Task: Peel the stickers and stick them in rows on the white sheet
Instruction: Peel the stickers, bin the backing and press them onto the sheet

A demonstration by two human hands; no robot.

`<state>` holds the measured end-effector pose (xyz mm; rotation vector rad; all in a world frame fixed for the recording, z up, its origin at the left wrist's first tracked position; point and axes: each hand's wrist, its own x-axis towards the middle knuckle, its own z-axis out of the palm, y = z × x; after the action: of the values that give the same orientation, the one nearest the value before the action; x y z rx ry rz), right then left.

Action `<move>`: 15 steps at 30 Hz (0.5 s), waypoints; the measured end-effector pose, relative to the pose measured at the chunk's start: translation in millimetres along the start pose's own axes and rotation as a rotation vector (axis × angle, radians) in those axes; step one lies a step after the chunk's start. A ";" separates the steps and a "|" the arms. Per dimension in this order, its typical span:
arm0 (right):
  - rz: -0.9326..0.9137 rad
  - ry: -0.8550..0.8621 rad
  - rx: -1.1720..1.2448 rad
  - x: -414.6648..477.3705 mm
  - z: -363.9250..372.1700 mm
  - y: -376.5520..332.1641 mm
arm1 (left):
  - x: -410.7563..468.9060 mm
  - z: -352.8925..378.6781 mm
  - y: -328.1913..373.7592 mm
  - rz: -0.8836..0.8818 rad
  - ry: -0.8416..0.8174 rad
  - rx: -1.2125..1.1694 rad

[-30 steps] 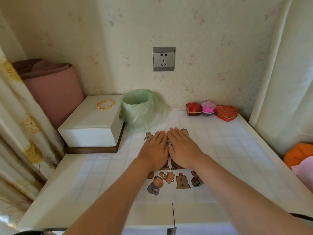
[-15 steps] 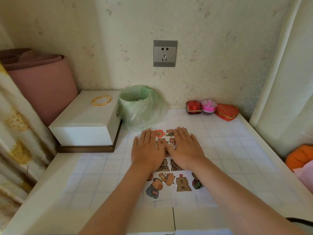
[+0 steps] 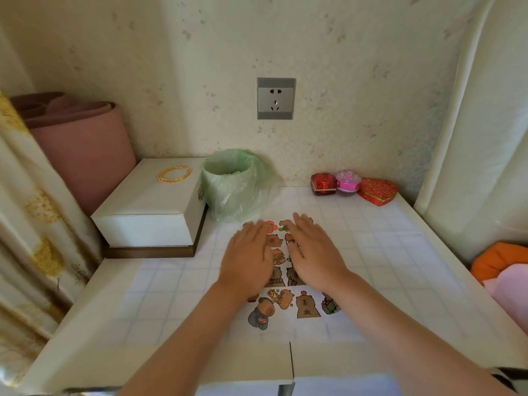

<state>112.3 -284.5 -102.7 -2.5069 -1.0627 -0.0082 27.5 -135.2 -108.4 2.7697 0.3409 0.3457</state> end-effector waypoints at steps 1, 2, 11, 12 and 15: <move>-0.052 -0.038 -0.013 -6.8 3.2 -4.1 | -7.4 -0.1 3.0 0.083 -0.012 -0.017; -0.087 -0.084 -0.024 -13.9 7.4 -7.9 | -15.6 1.5 6.4 0.144 -0.033 -0.013; -0.042 -0.249 -0.187 -39.0 4.0 -7.5 | -43.5 21.1 11.6 0.064 -0.093 0.164; -0.003 -0.249 -0.203 -41.1 1.3 -4.0 | -44.1 20.7 13.8 0.035 -0.078 0.163; 0.112 -0.257 -0.229 -46.7 -5.0 10.2 | -45.3 18.0 15.5 -0.058 -0.094 0.162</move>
<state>87.0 -324.8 -109.5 -2.8301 -1.0688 0.2442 -7.3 -166.9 -128.4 2.9150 0.4423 0.1799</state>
